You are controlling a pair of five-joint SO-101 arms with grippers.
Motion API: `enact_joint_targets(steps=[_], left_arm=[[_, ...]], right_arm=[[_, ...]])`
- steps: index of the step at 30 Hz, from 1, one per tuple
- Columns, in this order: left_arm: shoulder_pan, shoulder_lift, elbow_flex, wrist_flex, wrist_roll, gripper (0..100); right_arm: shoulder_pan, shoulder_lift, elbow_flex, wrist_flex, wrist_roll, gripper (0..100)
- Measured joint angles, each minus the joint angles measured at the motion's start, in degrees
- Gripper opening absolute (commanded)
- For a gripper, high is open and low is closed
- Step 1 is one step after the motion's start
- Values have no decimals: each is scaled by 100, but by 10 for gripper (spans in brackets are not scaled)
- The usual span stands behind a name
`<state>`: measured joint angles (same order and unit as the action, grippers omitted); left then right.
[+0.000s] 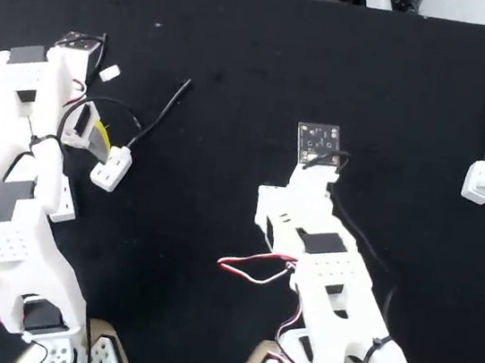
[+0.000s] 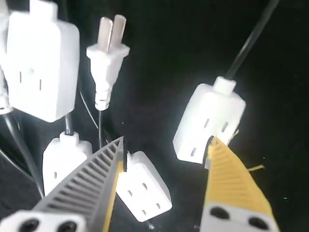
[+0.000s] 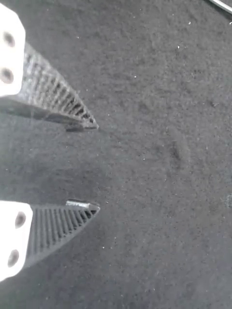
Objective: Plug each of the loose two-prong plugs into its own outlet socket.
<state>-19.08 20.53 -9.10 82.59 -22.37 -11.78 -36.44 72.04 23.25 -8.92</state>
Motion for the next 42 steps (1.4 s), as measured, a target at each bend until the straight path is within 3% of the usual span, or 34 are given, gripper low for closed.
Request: enact_joint_targets(steps=[8,18,26,32,42], left_arm=[[53,193,0,-334,0,274],[-536,360,-176,-360,0,274],[-519,879,-88,-290,0,274],[114,888,-88,281,0,274],[1169,888,-88,545,237,274]], right_arm=[[0,0,0,0,0,223],[0,0,0,0,0,223],[0,0,0,0,0,223],[-114,0,0,0,0,223],[-167,0,0,0,0,223]])
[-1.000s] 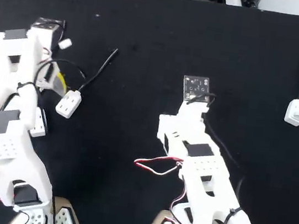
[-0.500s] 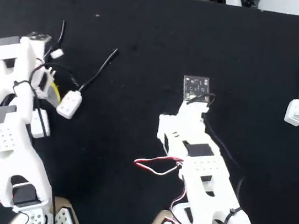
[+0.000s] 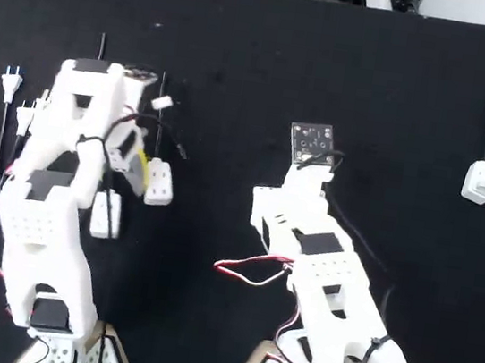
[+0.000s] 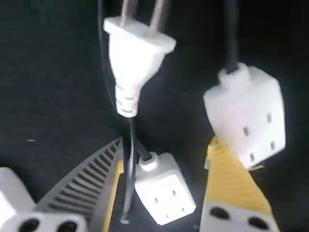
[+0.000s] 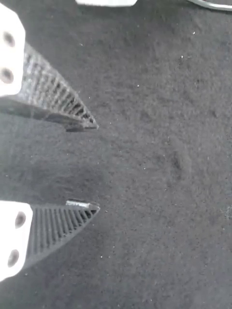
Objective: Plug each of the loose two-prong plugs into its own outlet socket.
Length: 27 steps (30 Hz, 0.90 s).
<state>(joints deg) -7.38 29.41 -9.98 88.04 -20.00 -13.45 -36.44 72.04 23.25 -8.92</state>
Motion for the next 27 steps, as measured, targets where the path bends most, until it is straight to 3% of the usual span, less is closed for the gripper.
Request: enact_joint_targets(steps=[5,11,27], left_arm=[[448,0,0,308,44,274],[475,0,0,334,44,274],[-1310,62,53,-325,-387,274]], right_arm=[[0,0,0,0,0,223],[0,0,0,0,0,223],[0,0,0,0,0,223]])
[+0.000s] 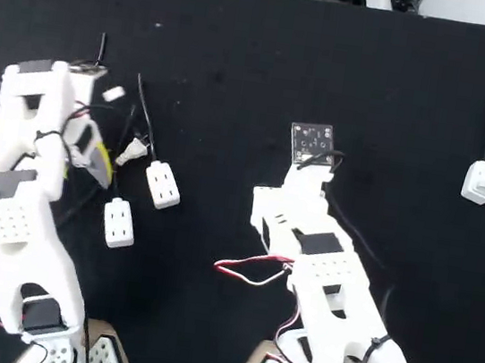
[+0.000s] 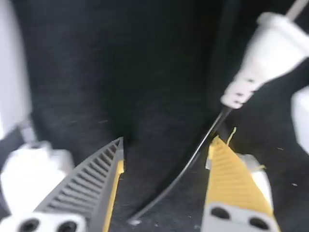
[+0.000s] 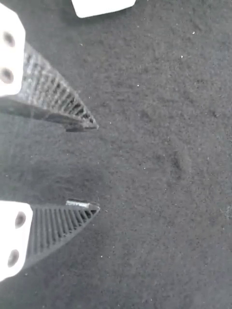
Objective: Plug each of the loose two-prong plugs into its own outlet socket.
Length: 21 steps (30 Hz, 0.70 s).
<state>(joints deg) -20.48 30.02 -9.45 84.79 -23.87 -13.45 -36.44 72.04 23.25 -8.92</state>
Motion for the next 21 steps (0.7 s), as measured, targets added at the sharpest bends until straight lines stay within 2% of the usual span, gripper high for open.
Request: enact_joint_targets(steps=[9,13,17,21], left_arm=[[-844,0,-800,44,-18,274],[-949,0,-1327,580,-18,274],[-712,0,-1802,1345,-18,274],[-149,0,-1811,1521,88,274]], right_arm=[[0,0,0,0,0,223],[0,0,0,0,0,223],[0,0,0,0,0,223],[0,0,0,0,0,223]])
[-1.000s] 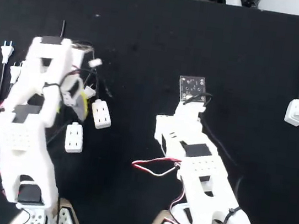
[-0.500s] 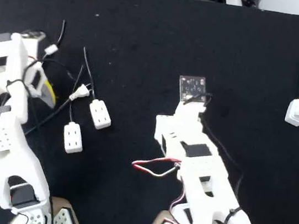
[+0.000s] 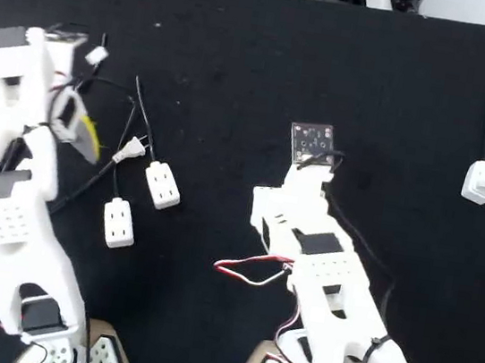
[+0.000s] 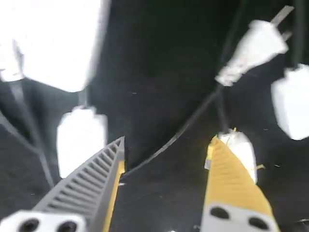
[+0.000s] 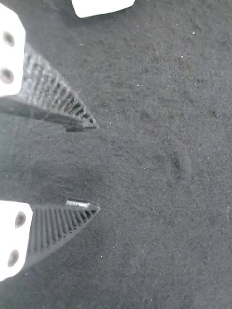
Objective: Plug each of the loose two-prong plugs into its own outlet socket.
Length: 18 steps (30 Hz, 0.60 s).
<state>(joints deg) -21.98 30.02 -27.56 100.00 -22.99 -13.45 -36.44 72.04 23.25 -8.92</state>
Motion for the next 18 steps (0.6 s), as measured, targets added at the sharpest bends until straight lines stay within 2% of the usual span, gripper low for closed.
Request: enact_joint_targets(steps=[9,18], left_arm=[[1011,-105,1468,-202,185,274],[1407,-738,3235,-1662,185,274]], right_arm=[[0,0,0,0,0,223],[0,0,0,0,0,223]])
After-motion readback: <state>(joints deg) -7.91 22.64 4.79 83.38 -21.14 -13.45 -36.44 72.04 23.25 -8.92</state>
